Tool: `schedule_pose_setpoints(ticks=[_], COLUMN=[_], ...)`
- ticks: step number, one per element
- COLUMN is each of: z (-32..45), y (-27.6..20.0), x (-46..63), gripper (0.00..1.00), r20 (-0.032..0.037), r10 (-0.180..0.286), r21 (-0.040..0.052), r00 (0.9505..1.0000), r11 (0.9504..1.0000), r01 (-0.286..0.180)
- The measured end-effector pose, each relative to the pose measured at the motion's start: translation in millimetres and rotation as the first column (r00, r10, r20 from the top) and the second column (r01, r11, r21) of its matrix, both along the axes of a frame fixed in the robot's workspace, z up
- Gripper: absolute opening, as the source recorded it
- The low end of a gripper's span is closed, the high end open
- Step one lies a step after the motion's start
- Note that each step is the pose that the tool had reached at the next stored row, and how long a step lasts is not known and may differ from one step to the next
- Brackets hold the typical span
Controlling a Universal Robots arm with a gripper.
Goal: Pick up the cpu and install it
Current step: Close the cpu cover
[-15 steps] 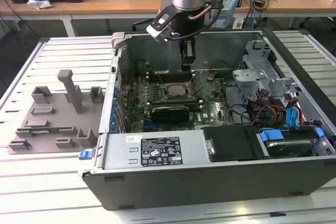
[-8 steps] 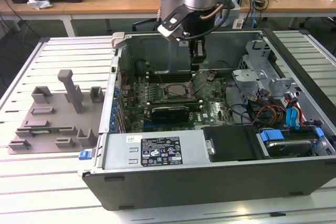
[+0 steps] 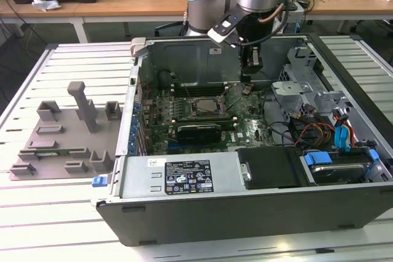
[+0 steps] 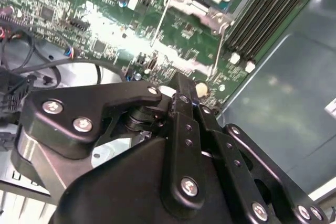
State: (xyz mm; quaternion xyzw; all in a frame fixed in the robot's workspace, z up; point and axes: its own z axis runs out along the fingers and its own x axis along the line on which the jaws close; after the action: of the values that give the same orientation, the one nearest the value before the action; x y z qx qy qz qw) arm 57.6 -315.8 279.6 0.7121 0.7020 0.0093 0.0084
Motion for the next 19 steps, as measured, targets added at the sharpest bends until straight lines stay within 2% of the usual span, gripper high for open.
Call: schedule_pose_setpoints(ticks=[3, 7, 10, 13, 15, 19], z=[-4.3, -12.9, -19.1, -26.7, -30.0, -32.5], y=[0.0, 0.0, 0.0, 0.0, 0.0, 0.0], x=[6.0, 11.4, 13.8, 14.1, 14.1, 14.1], gripper=[0.11, 0.11, 0.11, 0.11, 0.11, 0.11], r20=[-0.0082, -0.0153, -0.0194, -0.0275, -0.029, -0.0291], r10=[0.0, 0.0, 0.0, 0.0, 0.0, 0.001], r21=[0.0, 0.0001, 0.0001, 0.0001, 0.0009, 0.0082], r00=[1.0, 0.9999, 0.9998, 0.9996, 0.9996, 0.9996], r11=[1.0, 1.0, 1.0, 1.0, 1.0, 1.0], r01=[0.0, 0.0, 0.0, 0.0, 0.0, -0.001])
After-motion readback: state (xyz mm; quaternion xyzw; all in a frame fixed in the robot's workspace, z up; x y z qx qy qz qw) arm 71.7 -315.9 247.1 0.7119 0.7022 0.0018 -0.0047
